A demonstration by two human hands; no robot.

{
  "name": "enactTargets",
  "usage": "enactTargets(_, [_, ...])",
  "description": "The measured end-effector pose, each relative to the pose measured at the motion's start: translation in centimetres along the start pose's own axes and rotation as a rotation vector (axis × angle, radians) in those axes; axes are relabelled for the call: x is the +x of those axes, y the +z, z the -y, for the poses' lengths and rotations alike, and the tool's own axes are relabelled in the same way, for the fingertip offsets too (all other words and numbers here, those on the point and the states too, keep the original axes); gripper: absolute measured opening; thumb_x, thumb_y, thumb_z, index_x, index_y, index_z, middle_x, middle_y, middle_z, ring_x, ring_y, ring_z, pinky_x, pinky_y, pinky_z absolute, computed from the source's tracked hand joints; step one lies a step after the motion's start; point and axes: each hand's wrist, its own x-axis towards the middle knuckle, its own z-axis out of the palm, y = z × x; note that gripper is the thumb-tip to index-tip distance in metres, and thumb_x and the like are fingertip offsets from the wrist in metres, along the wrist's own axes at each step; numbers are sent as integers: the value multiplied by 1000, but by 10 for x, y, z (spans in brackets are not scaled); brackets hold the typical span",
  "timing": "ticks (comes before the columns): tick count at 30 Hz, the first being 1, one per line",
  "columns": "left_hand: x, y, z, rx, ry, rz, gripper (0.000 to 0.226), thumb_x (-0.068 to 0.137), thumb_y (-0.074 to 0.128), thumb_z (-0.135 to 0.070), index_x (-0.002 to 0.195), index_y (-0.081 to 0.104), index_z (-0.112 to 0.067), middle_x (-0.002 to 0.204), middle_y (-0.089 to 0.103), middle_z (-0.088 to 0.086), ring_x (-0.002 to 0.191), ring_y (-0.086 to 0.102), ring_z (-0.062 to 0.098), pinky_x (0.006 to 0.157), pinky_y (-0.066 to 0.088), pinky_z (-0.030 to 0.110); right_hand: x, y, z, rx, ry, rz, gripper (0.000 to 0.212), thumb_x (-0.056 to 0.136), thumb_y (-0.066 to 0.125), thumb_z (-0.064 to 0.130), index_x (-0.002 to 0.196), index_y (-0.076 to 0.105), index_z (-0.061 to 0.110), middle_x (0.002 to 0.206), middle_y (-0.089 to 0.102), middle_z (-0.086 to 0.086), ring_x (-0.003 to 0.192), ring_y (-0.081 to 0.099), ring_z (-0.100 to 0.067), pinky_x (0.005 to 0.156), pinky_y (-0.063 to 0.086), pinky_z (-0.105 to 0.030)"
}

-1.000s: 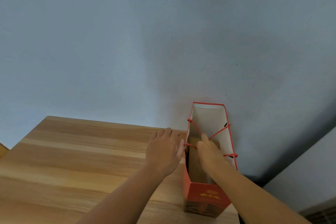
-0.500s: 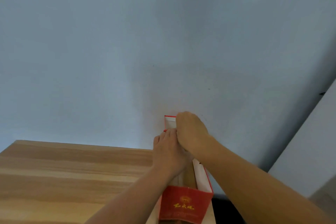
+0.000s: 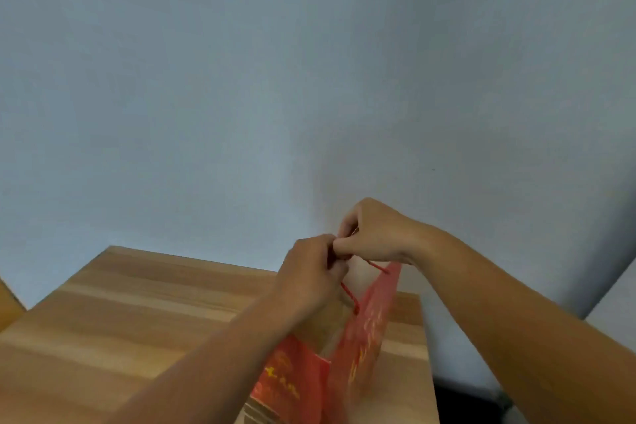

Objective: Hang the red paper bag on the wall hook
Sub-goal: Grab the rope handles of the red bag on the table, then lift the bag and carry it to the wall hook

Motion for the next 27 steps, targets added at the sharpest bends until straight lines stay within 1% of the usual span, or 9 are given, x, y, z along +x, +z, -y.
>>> enactTargets(4, [-10,-34,8,62,20,-15,13,88,60,-12,80,71,-15,71,74,3,69,71,22,64,57,37,-7,0,17,-57,-195,126,12,79,74,22,89,76,14,72,64,7,63,57,-13,61,45,-27])
enactTargets(7, [-20,-57,13,104,-27,-64,20,88,59,-5,80,74,-16,63,71,-4,63,69,16,54,48,20,-1,15,29,-159,-321,141,24,78,75,19,101,66,18,83,62,9,68,57,-11,61,44,-27])
enactTargets(10, [-37,-83,23,114,-87,-130,27,86,56,-4,87,78,-18,72,76,0,64,70,18,66,59,40,10,51,41,-221,-394,-1,19,81,69,18,93,55,20,86,64,6,80,61,-22,68,40,-31])
enactTargets(13, [-68,-110,42,158,-123,-201,28,89,57,-5,90,78,-23,73,76,1,65,71,28,68,60,49,10,92,66,-309,-506,-98,12,90,59,17,90,47,21,75,60,3,69,51,-24,78,37,-34])
enactTargets(16, [-105,-141,60,217,-179,-304,25,89,58,-8,89,76,-25,74,74,0,67,69,25,67,58,48,4,119,93,-444,-657,-187,10,92,54,15,102,52,18,78,59,-1,74,49,-25,86,40,-36])
enactTargets(20, [-162,-181,85,344,-202,-445,21,85,60,-9,87,74,-25,72,66,-11,68,62,7,61,49,36,-1,149,127,-344,-744,-89,16,94,56,25,109,51,23,90,59,-3,94,48,-28,88,37,-33])
enactTargets(22, [-194,-196,92,404,-227,-494,19,83,60,-11,84,72,-25,71,68,-8,67,61,11,60,52,39,-3,170,149,-302,-823,-65,19,90,60,28,105,49,26,86,61,0,99,54,-28,107,37,-40])
enactTargets(24, [-227,-208,100,457,-279,-551,18,83,64,-8,85,74,-22,73,70,-6,69,63,14,61,52,37,-10,191,174,-272,-889,-35,15,88,64,24,96,51,26,78,57,9,91,58,-21,119,26,-42])
enactTargets(27, [-275,-226,104,531,-362,-630,14,84,64,-11,87,73,-21,81,72,-5,77,66,19,64,55,40,-30,214,213,-150,-962,-15,15,86,70,23,85,56,29,76,55,14,87,58,-18,114,35,-41])
